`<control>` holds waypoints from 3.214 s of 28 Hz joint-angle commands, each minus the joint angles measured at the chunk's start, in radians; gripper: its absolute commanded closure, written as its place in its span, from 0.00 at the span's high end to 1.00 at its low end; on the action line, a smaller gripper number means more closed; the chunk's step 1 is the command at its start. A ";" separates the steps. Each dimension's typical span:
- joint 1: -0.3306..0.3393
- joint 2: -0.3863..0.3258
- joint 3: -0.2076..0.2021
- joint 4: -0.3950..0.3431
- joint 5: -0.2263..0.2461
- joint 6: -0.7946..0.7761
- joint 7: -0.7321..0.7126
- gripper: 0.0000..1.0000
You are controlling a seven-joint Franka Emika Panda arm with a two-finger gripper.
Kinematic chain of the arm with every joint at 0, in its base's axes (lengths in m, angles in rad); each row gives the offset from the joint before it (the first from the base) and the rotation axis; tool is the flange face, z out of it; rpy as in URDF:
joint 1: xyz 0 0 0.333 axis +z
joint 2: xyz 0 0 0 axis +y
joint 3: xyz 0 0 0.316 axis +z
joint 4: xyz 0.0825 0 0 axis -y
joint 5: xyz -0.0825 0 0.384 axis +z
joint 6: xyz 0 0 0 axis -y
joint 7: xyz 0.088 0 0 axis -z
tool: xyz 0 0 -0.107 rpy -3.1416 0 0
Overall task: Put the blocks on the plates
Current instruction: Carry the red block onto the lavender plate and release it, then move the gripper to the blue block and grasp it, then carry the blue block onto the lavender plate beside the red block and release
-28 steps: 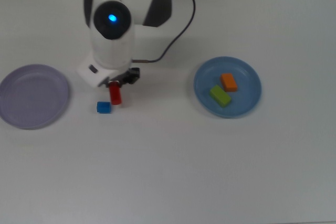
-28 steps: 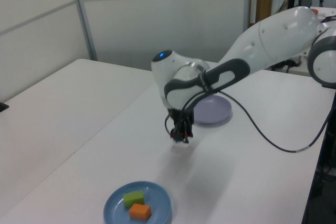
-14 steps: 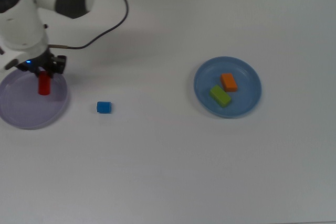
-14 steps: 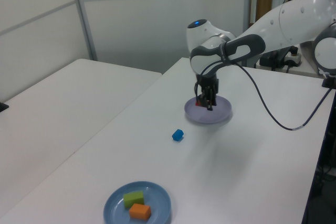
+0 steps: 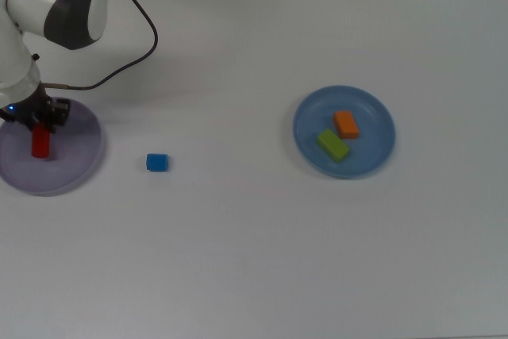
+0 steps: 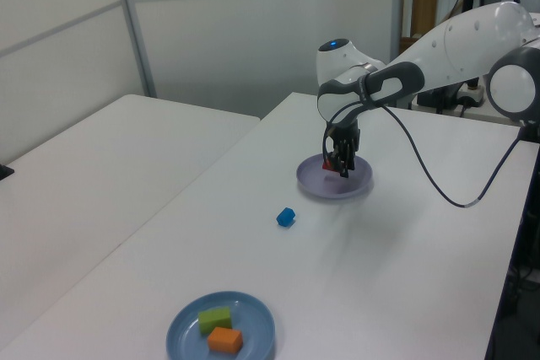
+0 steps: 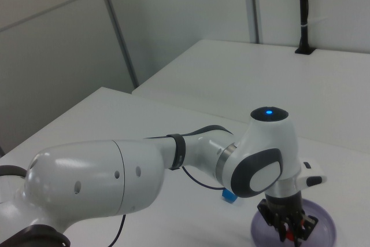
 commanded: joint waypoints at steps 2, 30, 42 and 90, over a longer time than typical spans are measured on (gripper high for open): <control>0.014 0.013 -0.001 0.008 -0.001 0.003 0.006 1.00; 0.195 -0.041 0.028 -0.011 0.114 -0.045 0.232 1.00; 0.261 0.013 0.028 -0.028 0.117 0.049 0.408 0.80; 0.046 -0.052 -0.018 -0.014 0.101 0.007 0.213 0.09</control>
